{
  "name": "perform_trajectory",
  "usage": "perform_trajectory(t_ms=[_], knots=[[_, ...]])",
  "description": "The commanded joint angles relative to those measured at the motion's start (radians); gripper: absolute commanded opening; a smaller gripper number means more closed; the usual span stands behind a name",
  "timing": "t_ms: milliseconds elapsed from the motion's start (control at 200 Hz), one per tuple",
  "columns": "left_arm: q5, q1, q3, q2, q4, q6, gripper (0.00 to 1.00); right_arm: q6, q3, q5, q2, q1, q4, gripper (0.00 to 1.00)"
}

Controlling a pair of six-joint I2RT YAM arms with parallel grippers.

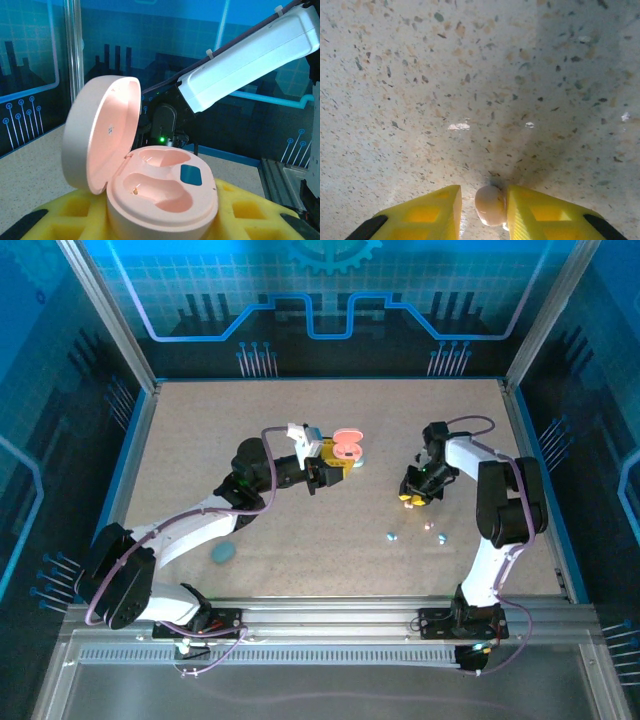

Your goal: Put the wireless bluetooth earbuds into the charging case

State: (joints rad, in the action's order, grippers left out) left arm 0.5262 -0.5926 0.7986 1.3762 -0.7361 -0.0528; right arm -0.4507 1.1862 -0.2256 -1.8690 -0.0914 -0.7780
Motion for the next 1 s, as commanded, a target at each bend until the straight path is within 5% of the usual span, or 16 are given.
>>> perform_trajectory(t_ms=[0,996], knots=[[0.002,0.003,0.009,-0.020,0.005,0.003,0.35,0.012,0.026,0.030,-0.025,-0.013,-0.044,0.31],[-0.004,0.002,-0.007,-0.029,-0.003,0.001,0.35,0.112,0.116,0.138,-0.082,-0.072,-0.171,0.27]])
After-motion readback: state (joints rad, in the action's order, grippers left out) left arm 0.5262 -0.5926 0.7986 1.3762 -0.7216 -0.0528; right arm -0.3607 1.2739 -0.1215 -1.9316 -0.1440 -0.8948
